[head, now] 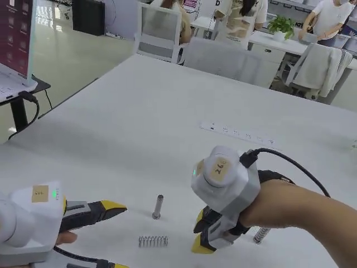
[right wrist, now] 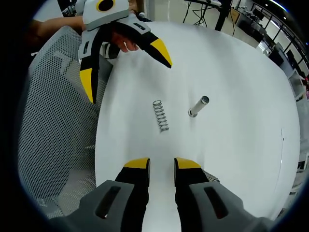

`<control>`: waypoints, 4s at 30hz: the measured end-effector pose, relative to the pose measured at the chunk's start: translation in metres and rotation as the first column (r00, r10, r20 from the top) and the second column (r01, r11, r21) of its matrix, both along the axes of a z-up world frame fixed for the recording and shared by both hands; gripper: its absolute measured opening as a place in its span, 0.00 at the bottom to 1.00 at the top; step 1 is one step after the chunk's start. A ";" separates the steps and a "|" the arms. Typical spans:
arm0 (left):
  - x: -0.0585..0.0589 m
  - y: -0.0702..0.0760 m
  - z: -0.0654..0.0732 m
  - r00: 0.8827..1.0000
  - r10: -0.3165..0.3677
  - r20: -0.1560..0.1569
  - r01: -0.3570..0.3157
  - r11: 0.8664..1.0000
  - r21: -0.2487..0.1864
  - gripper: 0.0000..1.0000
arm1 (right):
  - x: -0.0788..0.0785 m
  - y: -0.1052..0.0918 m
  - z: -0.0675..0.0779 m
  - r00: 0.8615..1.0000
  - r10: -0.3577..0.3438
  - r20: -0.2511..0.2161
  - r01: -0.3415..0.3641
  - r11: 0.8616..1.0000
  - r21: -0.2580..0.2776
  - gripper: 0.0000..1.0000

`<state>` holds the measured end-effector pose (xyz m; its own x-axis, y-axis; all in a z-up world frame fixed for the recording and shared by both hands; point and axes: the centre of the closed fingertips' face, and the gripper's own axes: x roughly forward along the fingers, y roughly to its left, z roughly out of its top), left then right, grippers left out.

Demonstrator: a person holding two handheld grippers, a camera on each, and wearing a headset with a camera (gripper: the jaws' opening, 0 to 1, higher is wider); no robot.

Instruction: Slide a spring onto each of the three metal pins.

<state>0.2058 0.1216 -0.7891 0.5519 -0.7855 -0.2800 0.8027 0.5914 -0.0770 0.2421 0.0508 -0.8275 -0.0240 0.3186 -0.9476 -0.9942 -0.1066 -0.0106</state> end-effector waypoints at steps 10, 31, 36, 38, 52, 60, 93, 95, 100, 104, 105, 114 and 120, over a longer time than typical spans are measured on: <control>-0.003 0.002 0.000 1.000 0.001 -0.005 -0.001 1.000 0.015 0.69 | -0.004 0.020 -0.008 0.999 0.053 -0.007 -0.053 0.999 0.006 0.18; -0.002 0.005 -0.005 1.000 0.001 -0.020 0.000 1.000 0.028 0.66 | -0.002 0.041 -0.028 0.991 0.133 -0.010 -0.133 0.991 0.003 0.15; -0.003 0.004 -0.005 1.000 -0.002 -0.023 0.002 1.000 0.027 0.66 | -0.003 0.042 -0.031 0.989 0.148 -0.007 -0.148 0.989 -0.008 0.14; -0.003 0.004 -0.005 1.000 -0.003 -0.025 0.004 1.000 0.028 0.66 | -0.003 0.043 -0.032 0.988 0.154 -0.004 -0.154 0.988 -0.009 0.14; -0.004 0.006 -0.006 1.000 -0.002 -0.030 0.003 1.000 0.028 0.64 | -0.002 0.044 -0.035 0.984 0.178 0.012 -0.178 0.984 -0.025 0.09; -0.005 0.005 -0.006 1.000 -0.007 -0.030 0.008 1.000 0.028 0.64 | -0.001 0.044 -0.034 0.980 0.194 0.033 -0.193 0.981 -0.030 0.08; 0.009 -0.013 -0.001 0.998 -0.058 0.018 0.057 0.997 0.055 0.34 | -0.017 0.032 0.018 0.985 0.170 0.032 -0.172 0.984 0.038 0.08; 0.009 -0.013 -0.001 0.998 -0.059 0.022 0.057 0.997 0.055 0.31 | -0.017 0.031 0.020 0.985 0.172 0.031 -0.173 0.984 0.039 0.08; 0.009 -0.017 0.000 0.996 -0.079 0.030 0.077 0.995 0.061 0.25 | -0.021 0.031 0.022 0.983 0.180 0.031 -0.181 0.983 0.037 0.08; 0.010 -0.020 0.001 0.995 -0.097 0.037 0.095 0.993 0.065 0.19 | -0.022 0.032 0.025 0.982 0.186 0.031 -0.187 0.982 0.038 0.08; 0.010 -0.020 0.001 0.994 -0.099 0.037 0.097 0.993 0.066 0.18 | -0.023 0.032 0.026 0.982 0.188 0.032 -0.189 0.981 0.039 0.08; 0.010 -0.024 0.002 0.991 -0.120 0.053 0.117 0.991 0.071 0.09 | -0.024 0.033 0.029 0.980 0.196 0.038 -0.197 0.979 0.041 0.08; 0.009 -0.024 0.001 0.990 -0.130 0.059 0.125 0.988 0.085 0.06 | -0.027 0.034 0.031 0.978 0.205 0.040 -0.207 0.978 0.040 0.08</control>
